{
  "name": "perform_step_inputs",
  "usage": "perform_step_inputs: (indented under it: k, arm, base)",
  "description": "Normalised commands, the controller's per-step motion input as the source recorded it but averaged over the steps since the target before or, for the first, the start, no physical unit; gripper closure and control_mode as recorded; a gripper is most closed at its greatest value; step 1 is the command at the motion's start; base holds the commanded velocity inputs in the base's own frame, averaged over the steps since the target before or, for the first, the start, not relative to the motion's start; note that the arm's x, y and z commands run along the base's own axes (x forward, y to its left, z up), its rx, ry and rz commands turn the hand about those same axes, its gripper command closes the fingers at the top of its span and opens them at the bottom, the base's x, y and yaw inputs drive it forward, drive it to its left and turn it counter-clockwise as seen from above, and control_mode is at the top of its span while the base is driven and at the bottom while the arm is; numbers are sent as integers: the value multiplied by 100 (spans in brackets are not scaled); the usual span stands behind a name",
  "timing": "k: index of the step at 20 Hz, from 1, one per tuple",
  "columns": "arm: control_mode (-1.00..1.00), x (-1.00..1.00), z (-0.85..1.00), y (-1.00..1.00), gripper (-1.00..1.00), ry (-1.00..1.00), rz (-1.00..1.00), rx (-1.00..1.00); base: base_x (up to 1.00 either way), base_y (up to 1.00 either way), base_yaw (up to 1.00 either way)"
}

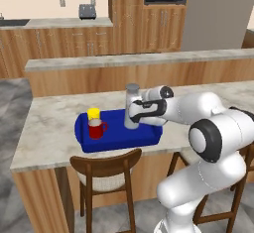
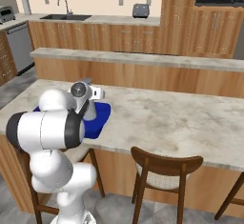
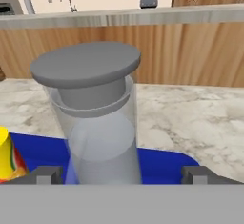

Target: There is a tray on the dining counter. Grab the cup, mug, and pitcher and place them on the tray. The pitcher may be placed next to the tray if it cannot fit the tray.

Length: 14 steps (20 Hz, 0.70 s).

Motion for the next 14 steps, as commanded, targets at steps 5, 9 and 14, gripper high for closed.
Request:
perform_step_inputs:
  k: [5, 9, 14]
  arm:
    - [-100, -40, 44, -1, -100, 4, 0, 0]
    - [-100, -41, 67, 0, -100, 22, 0, 0]
    - [-100, -28, 43, 0, -100, 24, 0, 0]
  base:
    - [0, 0, 0]
    - [0, 0, 0]
    - [0, 0, 0]
